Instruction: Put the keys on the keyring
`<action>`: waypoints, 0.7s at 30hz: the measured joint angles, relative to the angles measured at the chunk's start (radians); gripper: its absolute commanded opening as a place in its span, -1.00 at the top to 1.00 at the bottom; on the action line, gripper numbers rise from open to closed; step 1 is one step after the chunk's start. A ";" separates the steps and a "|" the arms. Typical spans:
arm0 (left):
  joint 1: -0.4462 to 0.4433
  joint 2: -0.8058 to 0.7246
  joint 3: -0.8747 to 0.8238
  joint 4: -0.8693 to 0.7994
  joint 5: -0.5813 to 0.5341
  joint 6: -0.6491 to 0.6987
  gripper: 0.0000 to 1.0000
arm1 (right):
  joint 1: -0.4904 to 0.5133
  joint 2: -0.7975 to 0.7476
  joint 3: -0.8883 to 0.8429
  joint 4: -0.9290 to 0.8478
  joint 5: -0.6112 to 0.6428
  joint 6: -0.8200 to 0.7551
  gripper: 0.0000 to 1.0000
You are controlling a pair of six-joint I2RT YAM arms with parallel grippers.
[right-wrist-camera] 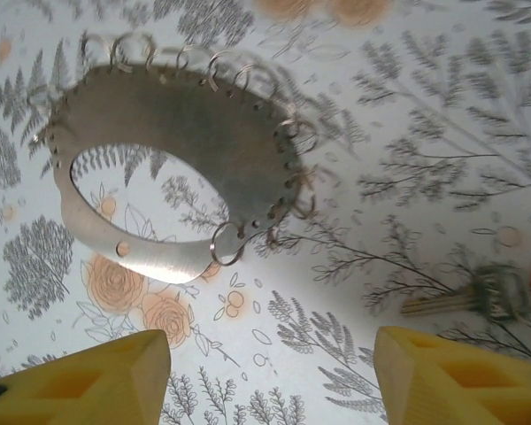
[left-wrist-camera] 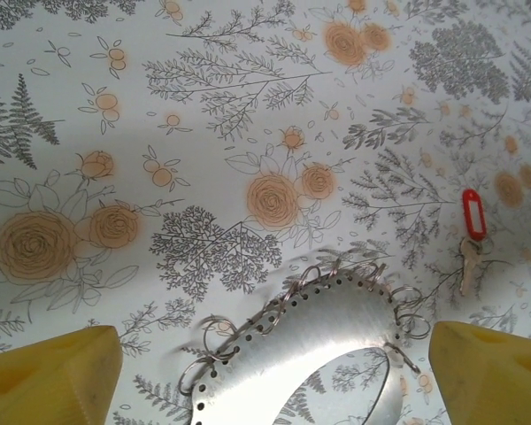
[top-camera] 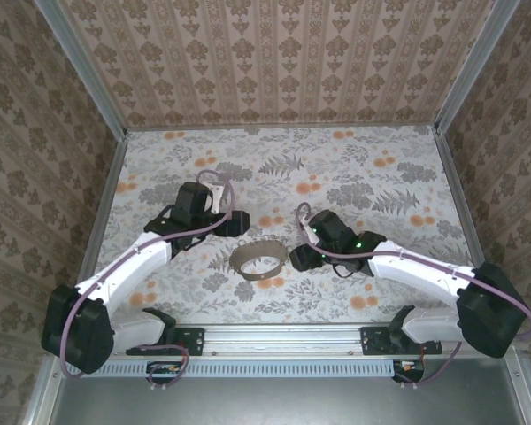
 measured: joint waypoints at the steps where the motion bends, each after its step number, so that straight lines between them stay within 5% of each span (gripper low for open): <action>1: 0.001 -0.003 -0.009 0.006 0.006 -0.006 -0.74 | 0.005 0.016 0.000 0.004 0.000 0.002 -0.15; 21: 0.030 -0.016 -0.050 0.024 0.052 -0.043 -0.61 | 0.077 0.186 0.078 0.126 -0.042 -0.021 0.14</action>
